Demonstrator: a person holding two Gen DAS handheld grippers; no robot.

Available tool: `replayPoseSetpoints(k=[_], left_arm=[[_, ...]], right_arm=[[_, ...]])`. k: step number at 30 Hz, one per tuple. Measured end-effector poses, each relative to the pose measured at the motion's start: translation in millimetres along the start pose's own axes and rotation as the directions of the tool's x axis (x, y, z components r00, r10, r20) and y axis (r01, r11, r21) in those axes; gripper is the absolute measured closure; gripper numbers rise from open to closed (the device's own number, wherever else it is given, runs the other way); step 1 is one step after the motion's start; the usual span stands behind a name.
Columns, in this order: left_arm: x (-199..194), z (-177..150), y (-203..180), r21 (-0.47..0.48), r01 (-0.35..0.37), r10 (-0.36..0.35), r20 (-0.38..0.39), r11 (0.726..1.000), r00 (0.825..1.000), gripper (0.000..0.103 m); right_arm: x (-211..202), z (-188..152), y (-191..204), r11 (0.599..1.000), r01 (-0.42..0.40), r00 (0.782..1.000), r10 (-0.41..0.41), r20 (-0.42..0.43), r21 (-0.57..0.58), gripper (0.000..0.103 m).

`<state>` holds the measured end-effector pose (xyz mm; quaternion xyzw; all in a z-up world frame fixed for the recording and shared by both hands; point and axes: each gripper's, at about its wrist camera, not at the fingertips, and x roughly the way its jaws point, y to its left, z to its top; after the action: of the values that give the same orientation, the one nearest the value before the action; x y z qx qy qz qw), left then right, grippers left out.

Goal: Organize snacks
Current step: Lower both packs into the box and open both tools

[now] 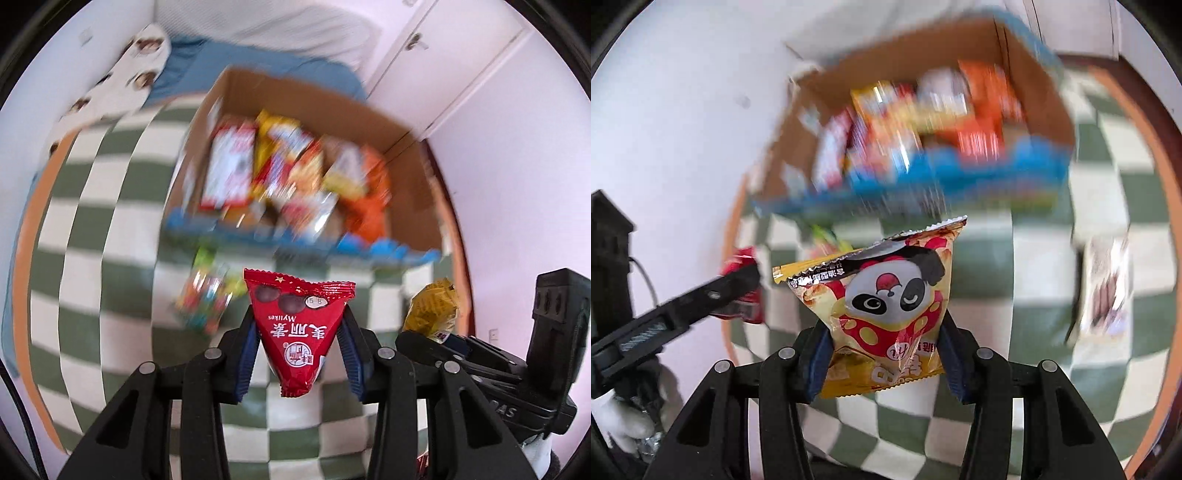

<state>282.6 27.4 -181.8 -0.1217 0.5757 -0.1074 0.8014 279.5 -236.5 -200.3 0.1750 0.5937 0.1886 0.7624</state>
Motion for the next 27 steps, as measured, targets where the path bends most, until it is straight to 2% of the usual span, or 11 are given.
replayPoseSetpoints(k=[2, 4, 8, 12, 16, 18, 19, 21, 22, 24, 27], left_arm=[[-5, 25, -10, 0.032, 0.000, 0.000, 0.014, 0.999, 1.000, 0.065], [-6, 50, -12, 0.040, -0.007, 0.006, 0.024, 0.999, 1.000, 0.065], [22, 94, -13, 0.027, -0.002, 0.003, -0.029, 1.000, 1.000, 0.065], [61, 120, -14, -0.007, 0.020, -0.020, -0.110, 1.000, 0.994, 0.065], [90, 128, -27, -0.003, 0.030, -0.030, -0.164, 1.000, 0.986, 0.065], [105, 129, -35, 0.015, 0.033, -0.030, -0.199, 0.999, 0.979, 0.063], [114, 129, -38, 0.018, 0.031, -0.026, -0.227, 0.999, 0.974, 0.061], [130, 129, -40, 0.007, 0.035, -0.031, -0.288, 0.999, 0.957, 0.051], [133, 129, -41, 0.008, 0.043, -0.039, -0.294, 0.999, 0.955, 0.049], [135, 128, -44, 0.036, 0.023, -0.012, -0.281, 0.999, 0.960, 0.037], [134, 127, -46, 0.044, 0.018, -0.006, -0.269, 0.999, 0.963, 0.034]], right_arm=[[-15, 27, 11, 1.000, -0.010, 0.999, 0.011, 0.048, -0.015, 0.049], [-19, 56, 19, 0.999, 0.018, 0.997, -0.015, 0.081, -0.036, 0.049], [-4, 100, 18, 0.995, 0.088, 0.993, -0.084, 0.087, -0.043, 0.049], [15, 126, -5, 0.988, 0.157, 0.987, -0.156, 0.042, -0.014, 0.049], [21, 135, -33, 0.979, 0.206, 0.979, -0.206, 0.002, 0.000, 0.049], [33, 139, -44, 0.976, 0.219, 0.974, -0.218, -0.056, 0.014, 0.048], [39, 139, -50, 0.972, 0.231, 0.971, -0.228, -0.076, 0.033, 0.044], [46, 141, -58, 0.961, 0.275, 0.958, -0.271, -0.089, 0.038, 0.023], [49, 142, -61, 0.950, 0.310, 0.947, -0.306, -0.094, 0.025, 0.008], [49, 140, -65, 0.946, 0.322, 0.943, -0.318, -0.098, 0.026, 0.006], [49, 136, -71, 0.946, 0.323, 0.943, -0.319, -0.097, 0.034, 0.006]])
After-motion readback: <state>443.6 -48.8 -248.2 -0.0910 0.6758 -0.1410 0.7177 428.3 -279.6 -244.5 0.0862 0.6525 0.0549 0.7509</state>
